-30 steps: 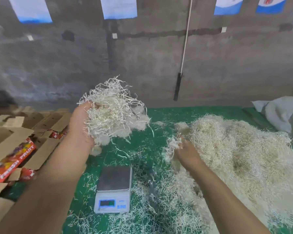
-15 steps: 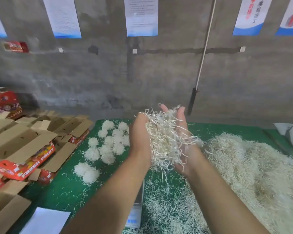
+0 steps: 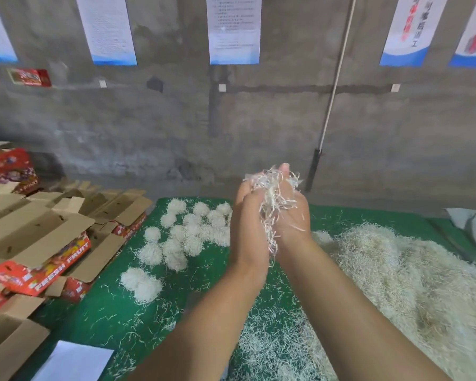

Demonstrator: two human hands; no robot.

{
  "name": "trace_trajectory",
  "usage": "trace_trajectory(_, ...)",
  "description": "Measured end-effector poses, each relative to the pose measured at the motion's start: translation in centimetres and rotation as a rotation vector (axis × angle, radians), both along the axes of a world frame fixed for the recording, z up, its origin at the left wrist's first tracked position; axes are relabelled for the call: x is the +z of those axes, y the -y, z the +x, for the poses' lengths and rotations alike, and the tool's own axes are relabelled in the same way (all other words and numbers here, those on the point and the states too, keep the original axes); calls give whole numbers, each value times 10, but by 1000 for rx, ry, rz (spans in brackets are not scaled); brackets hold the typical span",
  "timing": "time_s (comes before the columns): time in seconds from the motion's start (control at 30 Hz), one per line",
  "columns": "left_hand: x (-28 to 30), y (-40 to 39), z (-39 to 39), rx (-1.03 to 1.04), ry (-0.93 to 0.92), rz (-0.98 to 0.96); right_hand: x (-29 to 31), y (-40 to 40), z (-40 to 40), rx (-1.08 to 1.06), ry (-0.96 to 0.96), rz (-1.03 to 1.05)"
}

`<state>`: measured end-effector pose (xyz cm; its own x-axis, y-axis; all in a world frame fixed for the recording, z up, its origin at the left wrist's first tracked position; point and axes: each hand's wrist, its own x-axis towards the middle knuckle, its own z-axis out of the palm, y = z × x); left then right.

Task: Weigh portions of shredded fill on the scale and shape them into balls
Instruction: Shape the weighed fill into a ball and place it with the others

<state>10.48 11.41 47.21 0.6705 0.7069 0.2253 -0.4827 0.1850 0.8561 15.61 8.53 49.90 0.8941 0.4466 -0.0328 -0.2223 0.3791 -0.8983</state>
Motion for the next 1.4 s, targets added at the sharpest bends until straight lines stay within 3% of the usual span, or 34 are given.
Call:
trace_trajectory(0.13,-23,3,-12,99,-234,-410,-4,12,12,51,-124,25)
trace_trajectory(0.23,-32,-3,-15,-123,-459,-711,-14,21,10,51,-105,-52)
trace_trajectory(0.33,-28,-3,-18,-254,-500,-811,-12,13,7,114,-88,-173)
trace_trajectory(0.37,-25,-4,-18,-272,-478,-825,-11,9,7,111,-46,-204)
trace_trajectory(0.5,-6,-20,-18,-274,-357,-756,-29,1,8,116,461,-387)
trace_trajectory(0.6,11,-22,-20,-290,-240,-814,-43,1,8,99,771,-531)
trace_trajectory(0.73,19,-21,-16,-254,-156,-806,-38,-3,13,47,869,-584)
trace_trajectory(0.9,27,-23,-12,-68,-110,-710,-37,-7,13,95,628,-603)
trace_trajectory(1.17,42,-39,-13,271,-61,-455,-28,1,-10,561,119,-262)
trace_trajectory(1.23,46,-39,-12,295,-50,-385,-24,-3,-13,582,1,-162)
trace_trajectory(1.4,39,-29,-1,416,-34,-113,-15,-1,-17,571,-58,71)
